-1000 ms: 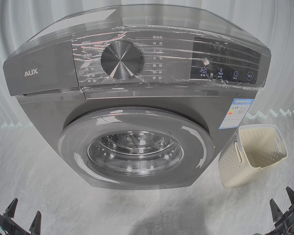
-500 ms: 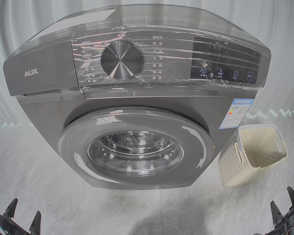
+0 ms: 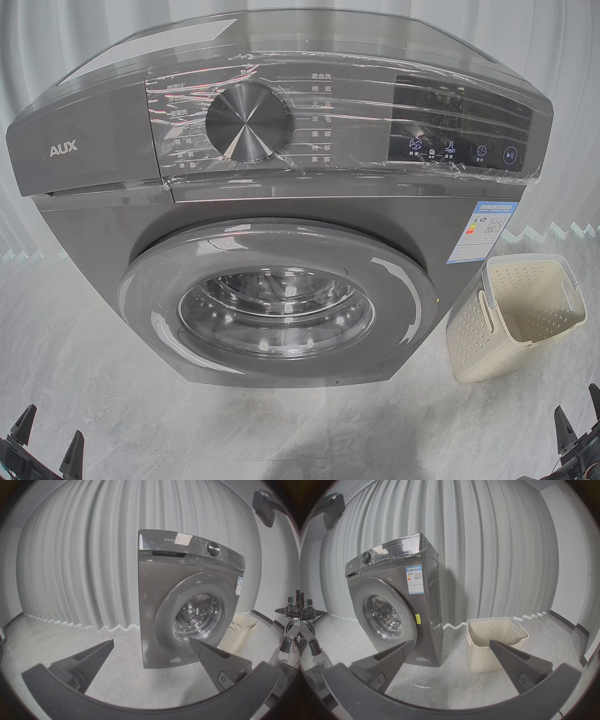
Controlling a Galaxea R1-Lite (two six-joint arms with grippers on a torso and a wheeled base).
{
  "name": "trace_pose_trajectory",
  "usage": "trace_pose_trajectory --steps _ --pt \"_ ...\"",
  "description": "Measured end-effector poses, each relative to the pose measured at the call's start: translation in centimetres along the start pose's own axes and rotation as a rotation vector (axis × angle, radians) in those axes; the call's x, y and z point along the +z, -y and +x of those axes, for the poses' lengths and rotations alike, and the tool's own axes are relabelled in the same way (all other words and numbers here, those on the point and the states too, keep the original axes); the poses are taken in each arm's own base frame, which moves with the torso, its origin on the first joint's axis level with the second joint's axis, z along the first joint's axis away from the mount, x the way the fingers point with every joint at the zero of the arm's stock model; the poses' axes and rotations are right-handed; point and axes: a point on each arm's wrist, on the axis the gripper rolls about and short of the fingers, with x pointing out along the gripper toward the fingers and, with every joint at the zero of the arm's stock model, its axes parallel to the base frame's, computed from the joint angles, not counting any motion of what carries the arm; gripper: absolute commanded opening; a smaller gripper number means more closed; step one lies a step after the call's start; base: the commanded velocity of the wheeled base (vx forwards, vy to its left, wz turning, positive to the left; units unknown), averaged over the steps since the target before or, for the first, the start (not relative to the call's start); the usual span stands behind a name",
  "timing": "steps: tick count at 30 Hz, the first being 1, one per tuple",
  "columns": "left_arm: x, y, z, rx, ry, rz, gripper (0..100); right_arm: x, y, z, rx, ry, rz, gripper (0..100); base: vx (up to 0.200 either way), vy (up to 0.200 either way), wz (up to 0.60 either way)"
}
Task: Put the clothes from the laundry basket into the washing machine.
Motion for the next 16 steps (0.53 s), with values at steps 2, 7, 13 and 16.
trace_pose_trajectory --steps 2,7,13,16 --pt "0.00 0.00 0.00 0.000 0.000 0.004 100 0.00 0.01 0.00 -0.003 0.000 0.009 100 0.000 0.000 0.00" --pt "0.00 0.00 0.00 -0.002 0.000 0.006 100 -0.02 0.02 0.00 -0.014 -0.002 0.008 100 0.000 0.000 0.00" --pt "0.00 0.01 0.00 -0.002 0.000 0.006 100 -0.02 0.01 0.00 -0.010 -0.002 0.002 100 0.000 0.000 0.00" --pt "0.00 0.01 0.00 -0.003 0.000 0.008 100 -0.03 0.00 0.00 -0.005 -0.003 -0.002 100 0.000 0.000 0.00"
